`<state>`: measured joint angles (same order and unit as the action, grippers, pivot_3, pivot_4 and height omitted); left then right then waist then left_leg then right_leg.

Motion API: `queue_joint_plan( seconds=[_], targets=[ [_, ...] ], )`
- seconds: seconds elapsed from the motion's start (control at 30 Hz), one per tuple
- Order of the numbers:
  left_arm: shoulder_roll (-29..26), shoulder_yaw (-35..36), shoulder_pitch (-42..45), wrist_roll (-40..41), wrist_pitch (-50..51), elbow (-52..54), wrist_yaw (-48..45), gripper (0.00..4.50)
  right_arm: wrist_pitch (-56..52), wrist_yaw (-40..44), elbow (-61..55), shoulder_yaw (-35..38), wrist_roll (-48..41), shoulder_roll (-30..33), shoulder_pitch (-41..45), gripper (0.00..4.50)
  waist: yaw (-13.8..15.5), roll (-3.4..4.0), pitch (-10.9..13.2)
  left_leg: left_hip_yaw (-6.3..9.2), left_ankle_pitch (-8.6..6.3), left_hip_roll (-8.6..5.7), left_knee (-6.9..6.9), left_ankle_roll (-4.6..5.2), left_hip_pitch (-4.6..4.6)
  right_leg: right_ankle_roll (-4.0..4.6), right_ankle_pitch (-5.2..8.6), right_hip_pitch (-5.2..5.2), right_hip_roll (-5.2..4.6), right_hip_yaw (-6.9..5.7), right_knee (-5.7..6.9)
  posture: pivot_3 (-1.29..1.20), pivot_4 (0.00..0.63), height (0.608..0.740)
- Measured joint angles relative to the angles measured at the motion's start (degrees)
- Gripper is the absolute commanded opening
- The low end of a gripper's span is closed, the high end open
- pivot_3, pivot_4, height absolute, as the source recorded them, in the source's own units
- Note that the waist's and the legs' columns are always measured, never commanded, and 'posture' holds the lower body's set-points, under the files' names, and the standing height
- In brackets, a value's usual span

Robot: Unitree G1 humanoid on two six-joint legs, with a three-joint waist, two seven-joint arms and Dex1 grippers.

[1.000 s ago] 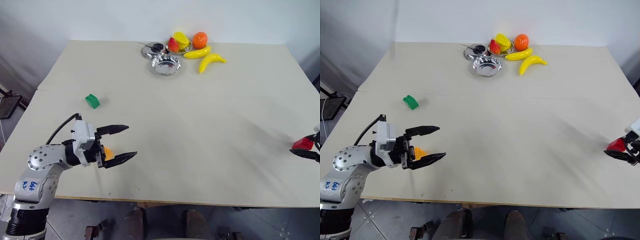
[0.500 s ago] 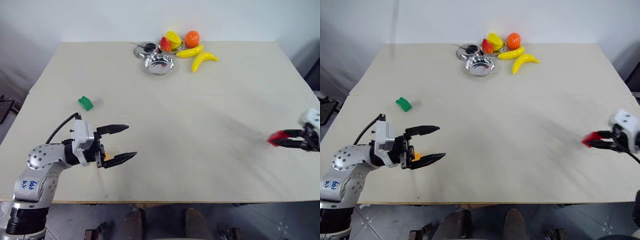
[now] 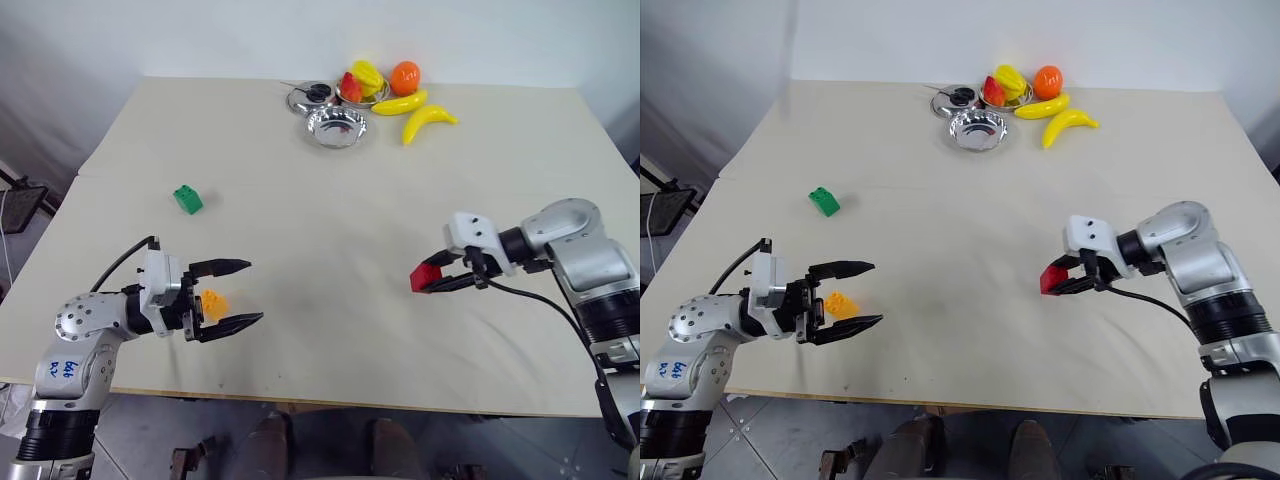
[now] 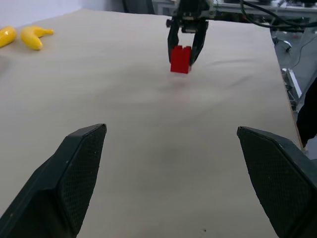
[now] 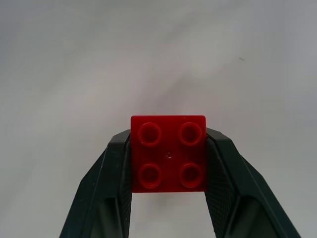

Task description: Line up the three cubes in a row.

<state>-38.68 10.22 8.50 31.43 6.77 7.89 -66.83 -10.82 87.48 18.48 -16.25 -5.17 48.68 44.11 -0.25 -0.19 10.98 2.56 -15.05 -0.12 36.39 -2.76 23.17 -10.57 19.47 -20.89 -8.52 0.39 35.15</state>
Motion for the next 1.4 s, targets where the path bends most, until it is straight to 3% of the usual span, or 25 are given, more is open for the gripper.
queue_joint_plan(
  seconds=[0.4, 0.43, 0.67, 0.8, 1.0, 1.17, 1.4],
  targets=[
    [0.98, -0.19, -0.09, -1.63, -3.22, -1.68, 0.90, 4.50, 3.93, -0.89, 5.11, -1.59, 4.55, -3.83, 3.10, 1.49, -1.32, -0.03, -0.01, -0.16, 0.03, 0.05, 0.08, -0.05, 0.00, 0.01, 0.01, -0.22, 0.00, -0.01, 0.45, 0.00, 0.150, 0.740],
    [0.98, -0.17, -0.14, -1.73, -3.36, -1.68, 1.03, 4.50, 3.73, -1.09, 5.01, -1.59, 4.71, -3.83, 3.09, 2.21, -1.31, -0.03, -0.01, -0.15, 0.03, 0.05, 0.11, -0.04, -0.01, 0.01, 0.01, -0.21, 0.00, -0.01, 0.46, 0.00, 0.150, 0.740],
    [1.23, -0.09, -0.26, -2.41, -4.39, -1.94, 1.83, 4.50, 1.84, -2.84, 3.28, -1.48, 6.97, -3.70, 1.78, 4.43, -1.27, -0.03, 0.00, -0.16, 0.03, 0.04, 0.12, -0.04, 0.03, 0.01, 0.01, -0.29, 0.00, 0.01, 0.51, 0.00, 0.150, 0.740],
    [1.59, 0.03, -0.10, -2.53, -4.96, -2.21, 2.38, 4.50, 1.93, -3.04, 0.81, 0.79, 4.86, -3.04, 0.72, 4.47, -1.27, -0.03, 0.00, -0.16, 0.03, 0.05, 0.10, -0.04, 0.04, 0.02, 0.01, -0.31, 0.00, 0.01, 0.50, 0.00, 0.150, 0.740],
    [0.67, 6.25, -2.91, -2.15, -5.78, -5.58, 3.54, 4.50, 7.88, 0.50, -1.11, 15.84, -10.85, 0.55, -7.27, 4.47, -1.19, -0.10, 0.03, -0.16, 0.02, 0.06, 0.05, -0.02, 0.02, 0.01, 0.01, -0.22, -0.01, -0.03, 0.43, 0.00, 0.150, 0.740],
    [-1.05, 16.35, -7.64, -1.29, -5.74, -10.98, 6.30, 4.50, 10.81, 0.34, -3.44, 26.46, -21.29, -1.77, -16.69, 4.47, -1.53, -0.16, 0.07, -0.22, 0.02, 0.10, 0.00, -0.02, -0.03, 0.01, 0.01, -0.24, 0.00, -0.03, 0.45, 0.00, 0.150, 0.740],
    [-3.09, 29.27, -21.40, -1.29, -8.49, -22.69, 5.81, 4.50, 8.99, -2.12, -10.42, 29.23, -27.50, -5.57, -25.18, 4.47, -1.52, -0.20, 0.08, -0.38, -0.02, 0.14, -0.13, 0.02, -0.10, 0.03, 0.02, -0.31, -0.02, -0.03, 0.43, 0.00, 0.150, 0.740]
  ],
)
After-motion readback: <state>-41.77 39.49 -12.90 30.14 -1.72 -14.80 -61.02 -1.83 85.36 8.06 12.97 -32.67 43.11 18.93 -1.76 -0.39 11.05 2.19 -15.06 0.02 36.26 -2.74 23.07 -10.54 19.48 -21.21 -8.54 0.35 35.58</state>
